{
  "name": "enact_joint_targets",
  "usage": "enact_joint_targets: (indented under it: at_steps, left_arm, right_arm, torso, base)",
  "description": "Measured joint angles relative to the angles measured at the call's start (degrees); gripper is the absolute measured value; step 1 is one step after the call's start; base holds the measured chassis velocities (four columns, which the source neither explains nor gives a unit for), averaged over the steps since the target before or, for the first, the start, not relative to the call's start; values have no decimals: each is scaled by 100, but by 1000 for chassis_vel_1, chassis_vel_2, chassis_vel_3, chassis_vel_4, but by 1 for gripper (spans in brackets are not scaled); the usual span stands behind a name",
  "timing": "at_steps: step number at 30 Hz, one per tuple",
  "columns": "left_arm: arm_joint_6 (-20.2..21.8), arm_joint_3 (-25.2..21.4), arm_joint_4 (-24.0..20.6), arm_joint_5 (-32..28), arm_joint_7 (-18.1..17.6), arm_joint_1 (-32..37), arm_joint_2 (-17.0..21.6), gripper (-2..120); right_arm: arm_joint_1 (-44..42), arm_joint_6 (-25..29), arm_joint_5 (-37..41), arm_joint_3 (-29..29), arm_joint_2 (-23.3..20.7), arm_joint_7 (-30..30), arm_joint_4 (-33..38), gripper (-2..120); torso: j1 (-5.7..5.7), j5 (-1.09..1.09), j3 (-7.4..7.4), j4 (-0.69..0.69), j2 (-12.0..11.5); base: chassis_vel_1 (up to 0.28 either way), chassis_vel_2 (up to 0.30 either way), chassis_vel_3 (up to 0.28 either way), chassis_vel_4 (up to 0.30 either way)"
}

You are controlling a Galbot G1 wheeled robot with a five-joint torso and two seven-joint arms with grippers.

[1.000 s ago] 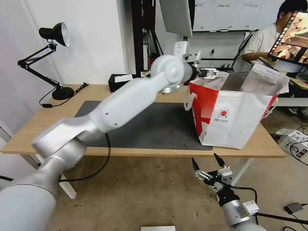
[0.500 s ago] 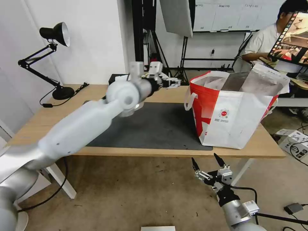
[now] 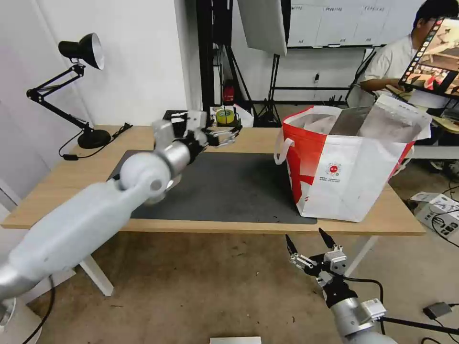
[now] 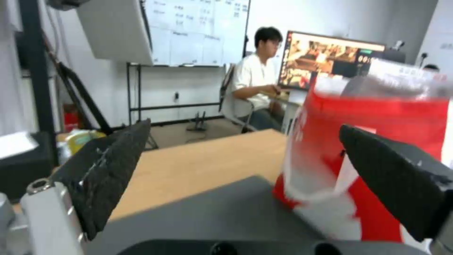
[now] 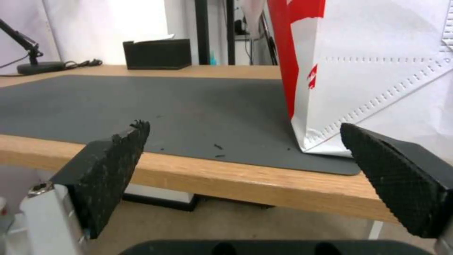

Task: Pick up the trash from the table and place it into the takeout bag.

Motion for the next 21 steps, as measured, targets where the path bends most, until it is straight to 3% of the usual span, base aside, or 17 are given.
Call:
enact_joint_targets:
  at_steps: [2, 3, 6, 7, 11, 12, 15, 21]
  left_arm:
    - [-225, -458, -74, 280, 171, 660, 159, 100]
    - [-225, -458, -74, 280, 171, 660, 159, 100]
    - [-534, -1587, -279, 875, 410, 2009, 437, 100]
    - [-534, -1587, -279, 875, 410, 2009, 437, 100]
    - [-1028, -2349, -297, 1465, 512, 3253, 634, 100]
    - [-1028, -2349, -297, 1465, 512, 3253, 634, 100]
    - [-1269, -3146, -315, 1763, 582, 4233, 515, 100]
    - [-1639, -3701, -241, 2183, 574, 5054, 84, 100]
  right_arm:
    - [0, 0, 0, 0, -1, -1, 0, 100]
    - [0, 0, 0, 0, -1, -1, 0, 100]
    - [0, 0, 0, 0, -1, 1, 0, 100]
    - [0, 0, 0, 0, -1, 1, 0, 100]
    - [0, 0, 0, 0, -1, -1, 0, 100]
    - [0, 0, 0, 0, -1, -1, 0, 100]
    - [0, 0, 0, 0, -1, 0, 0, 100]
    - [0, 0, 0, 0, -1, -1, 0, 100]
  torso:
    - [0, -2, 0, 0, 0]
    - [0, -2, 0, 0, 0]
    - [0, 2, 0, 2, 0]
    - [0, 2, 0, 2, 0]
    - [0, 0, 0, 1, 0]
    - [0, 0, 0, 1, 0]
    - [0, 0, 0, 0, 0]
    - [-1, 0, 0, 1, 0]
  base:
    - [0, 0, 0, 0]
    - [0, 0, 0, 0]
    - [0, 0, 0, 0]
    - [0, 0, 0, 0]
    - [0, 0, 0, 0]
    - [0, 0, 0, 0]
    - [0, 0, 0, 0]
    - [0, 0, 0, 0]
